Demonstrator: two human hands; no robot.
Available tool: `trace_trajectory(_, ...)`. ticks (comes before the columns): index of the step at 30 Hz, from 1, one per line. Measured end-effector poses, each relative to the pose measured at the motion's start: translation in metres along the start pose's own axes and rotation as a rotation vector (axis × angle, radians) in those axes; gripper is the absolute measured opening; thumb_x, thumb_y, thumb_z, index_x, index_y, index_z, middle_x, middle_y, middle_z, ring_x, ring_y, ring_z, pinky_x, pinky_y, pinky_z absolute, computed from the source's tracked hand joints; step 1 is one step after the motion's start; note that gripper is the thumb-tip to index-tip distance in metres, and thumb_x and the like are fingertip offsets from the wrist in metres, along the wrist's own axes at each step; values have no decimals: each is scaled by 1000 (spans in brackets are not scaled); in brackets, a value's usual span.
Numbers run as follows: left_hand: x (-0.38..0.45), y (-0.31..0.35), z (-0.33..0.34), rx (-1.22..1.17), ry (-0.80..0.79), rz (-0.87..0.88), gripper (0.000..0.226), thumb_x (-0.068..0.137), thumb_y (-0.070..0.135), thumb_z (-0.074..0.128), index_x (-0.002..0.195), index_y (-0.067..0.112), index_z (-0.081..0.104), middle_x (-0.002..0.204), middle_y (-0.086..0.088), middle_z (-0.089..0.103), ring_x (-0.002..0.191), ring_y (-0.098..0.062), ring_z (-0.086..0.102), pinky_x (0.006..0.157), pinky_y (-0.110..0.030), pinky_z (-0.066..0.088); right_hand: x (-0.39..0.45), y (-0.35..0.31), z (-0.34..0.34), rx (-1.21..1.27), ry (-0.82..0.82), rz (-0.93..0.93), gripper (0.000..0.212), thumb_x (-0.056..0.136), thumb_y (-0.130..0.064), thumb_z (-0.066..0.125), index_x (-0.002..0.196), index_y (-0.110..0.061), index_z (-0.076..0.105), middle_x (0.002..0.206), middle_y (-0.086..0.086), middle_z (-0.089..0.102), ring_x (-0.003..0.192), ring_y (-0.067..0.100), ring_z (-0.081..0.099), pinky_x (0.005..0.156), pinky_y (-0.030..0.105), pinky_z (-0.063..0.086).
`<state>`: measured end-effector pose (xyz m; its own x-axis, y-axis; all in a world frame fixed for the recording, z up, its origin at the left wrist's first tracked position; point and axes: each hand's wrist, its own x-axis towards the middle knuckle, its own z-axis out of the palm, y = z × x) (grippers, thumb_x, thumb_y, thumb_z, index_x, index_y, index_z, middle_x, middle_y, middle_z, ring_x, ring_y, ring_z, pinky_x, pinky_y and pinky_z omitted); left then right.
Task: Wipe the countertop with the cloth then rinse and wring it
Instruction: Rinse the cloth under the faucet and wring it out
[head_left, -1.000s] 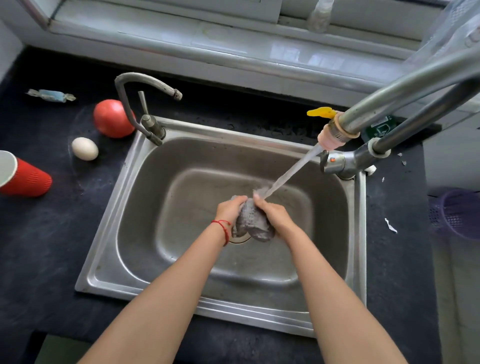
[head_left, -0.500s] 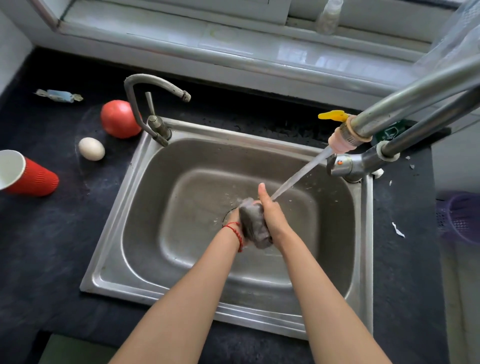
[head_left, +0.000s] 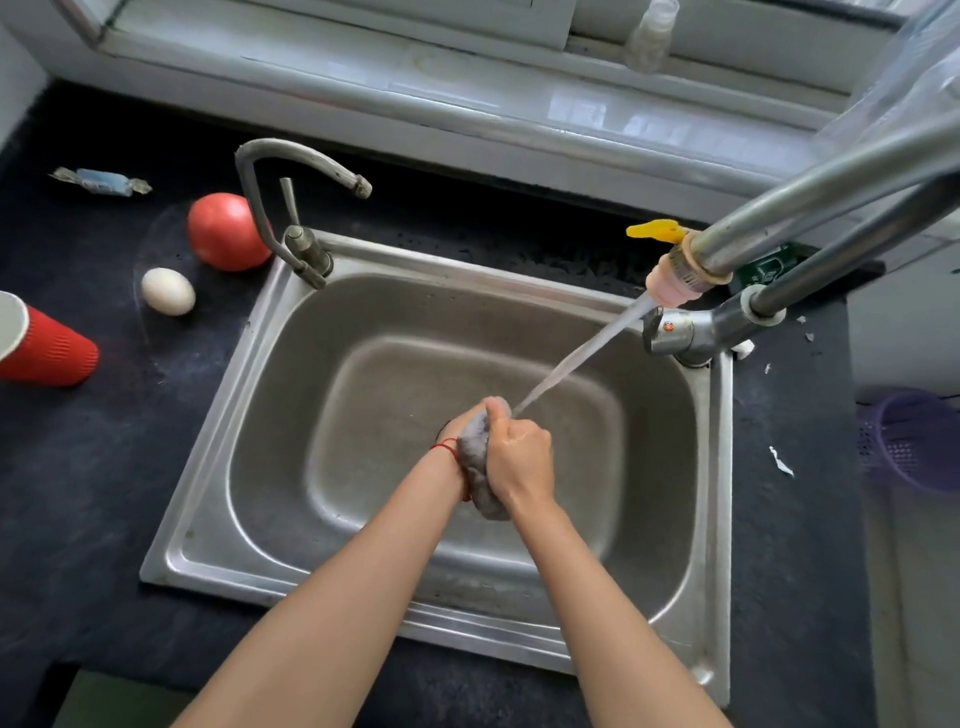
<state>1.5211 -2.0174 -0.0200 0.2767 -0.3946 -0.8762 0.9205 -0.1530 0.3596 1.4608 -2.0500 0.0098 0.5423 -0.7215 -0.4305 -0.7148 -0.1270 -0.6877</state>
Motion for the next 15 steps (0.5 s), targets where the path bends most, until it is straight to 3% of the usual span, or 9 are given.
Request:
trace_trajectory(3,-4,4,5,122,-37,-16,57,98,18,36,43,13,49,30,5,48,28,-6,48,40,-16,41,16,-2,-9,-125,134,21,60,95,-45,35,94,4,68,100,31,66,99,44,59,82,44,46)
trace_trajectory(5,-8,5,5,119,-92,-36,64,95,22,39,34,9,56,35,1,56,32,-10,55,40,-14,46,29,-4,-12,-27,179,123,58,95,-43,38,99,7,67,103,32,65,103,45,57,85,43,44)
trace_trajectory(6,-11,5,6,97,-118,-43,58,92,21,40,39,8,60,42,-3,60,36,-13,58,42,-15,49,35,-3,-12,73,188,208,56,95,-41,40,100,7,66,106,32,65,105,45,57,86,43,44)
trace_trajectory(8,-17,9,7,22,-42,-28,27,86,22,48,70,6,63,68,-10,62,54,-22,61,55,-25,54,43,2,-17,291,192,409,53,93,-41,43,105,7,63,113,29,63,107,41,57,87,41,44)
trace_trajectory(10,-15,11,-2,-90,141,51,23,87,29,54,94,8,58,87,-11,58,76,-27,61,75,-37,54,48,7,-26,492,135,551,56,92,-46,44,113,4,58,118,22,62,103,35,60,85,39,45)
trace_trajectory(12,-8,8,-15,-127,308,133,31,92,32,51,102,4,59,99,-12,58,96,-31,60,94,-46,49,51,8,-35,671,10,602,60,89,-53,44,117,-2,56,114,15,64,97,33,62,82,39,51)
trace_trajectory(13,-5,6,-17,-134,328,161,28,93,27,50,96,2,59,100,-12,56,96,-31,59,93,-46,49,50,8,-40,768,-64,598,57,88,-54,46,114,-4,58,107,14,66,91,32,65,75,38,54)
trace_trajectory(15,-5,4,-15,-88,295,243,21,94,13,48,77,6,59,87,-11,55,79,-25,55,74,-35,52,43,8,-47,920,-257,526,39,88,-40,49,94,-6,66,82,10,70,68,24,66,54,26,53)
